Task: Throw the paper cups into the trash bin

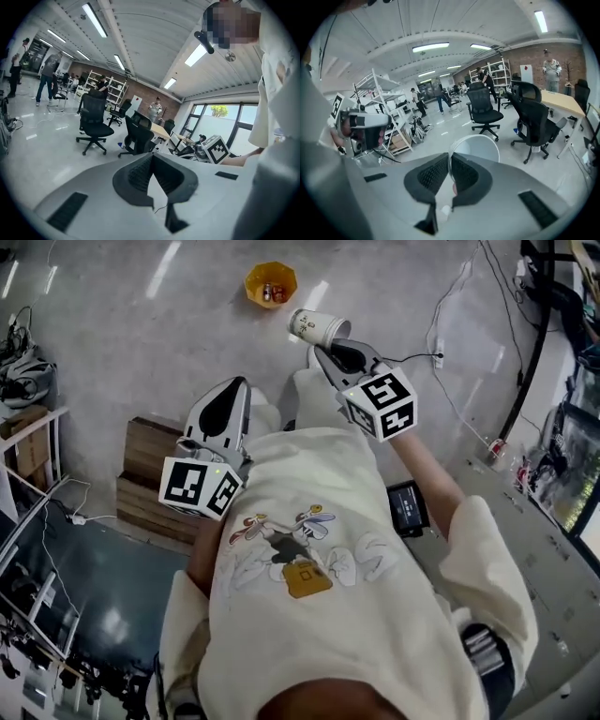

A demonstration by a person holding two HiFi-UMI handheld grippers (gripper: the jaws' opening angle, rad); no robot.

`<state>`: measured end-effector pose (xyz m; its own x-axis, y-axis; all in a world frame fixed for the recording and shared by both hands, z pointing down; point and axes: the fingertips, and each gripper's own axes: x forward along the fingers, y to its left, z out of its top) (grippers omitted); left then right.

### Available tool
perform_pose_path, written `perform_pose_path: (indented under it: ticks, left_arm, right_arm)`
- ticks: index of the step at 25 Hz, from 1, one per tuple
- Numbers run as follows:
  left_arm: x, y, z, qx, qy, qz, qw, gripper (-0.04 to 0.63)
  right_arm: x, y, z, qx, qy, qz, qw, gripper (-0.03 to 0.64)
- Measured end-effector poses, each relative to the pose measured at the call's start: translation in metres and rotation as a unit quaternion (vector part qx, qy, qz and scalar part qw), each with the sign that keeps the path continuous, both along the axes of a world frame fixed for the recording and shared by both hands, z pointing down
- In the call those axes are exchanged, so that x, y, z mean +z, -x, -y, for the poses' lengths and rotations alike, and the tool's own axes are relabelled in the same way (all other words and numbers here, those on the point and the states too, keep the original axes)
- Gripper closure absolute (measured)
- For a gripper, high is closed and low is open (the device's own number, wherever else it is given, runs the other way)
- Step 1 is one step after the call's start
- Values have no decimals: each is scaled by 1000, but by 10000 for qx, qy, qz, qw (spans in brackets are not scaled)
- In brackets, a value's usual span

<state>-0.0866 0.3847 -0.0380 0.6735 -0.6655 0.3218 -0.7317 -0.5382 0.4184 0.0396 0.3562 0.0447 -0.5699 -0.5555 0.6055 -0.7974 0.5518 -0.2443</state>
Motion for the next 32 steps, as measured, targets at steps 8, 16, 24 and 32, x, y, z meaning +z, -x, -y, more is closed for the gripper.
perform_pose_path:
  ticks: [8, 16, 24, 32]
  left_arm:
    - [-8, 48, -25, 196, -189, -244, 9993, 589]
    - [-10, 47, 0, 338, -128, -278, 9990, 589]
    - [-8, 10, 73, 298, -75, -96, 9995, 589]
    - [-12, -47, 175, -10, 47, 262, 9996, 590]
  right_arm:
    - [-35, 29, -31, 708, -245, 269, 9968, 591]
    - [-48, 27, -25, 908, -261, 241, 9952, 591]
    - [-38, -9, 47, 870, -111, 421, 9953, 591]
    - [-22, -64, 153, 285, -46, 400, 9988, 591]
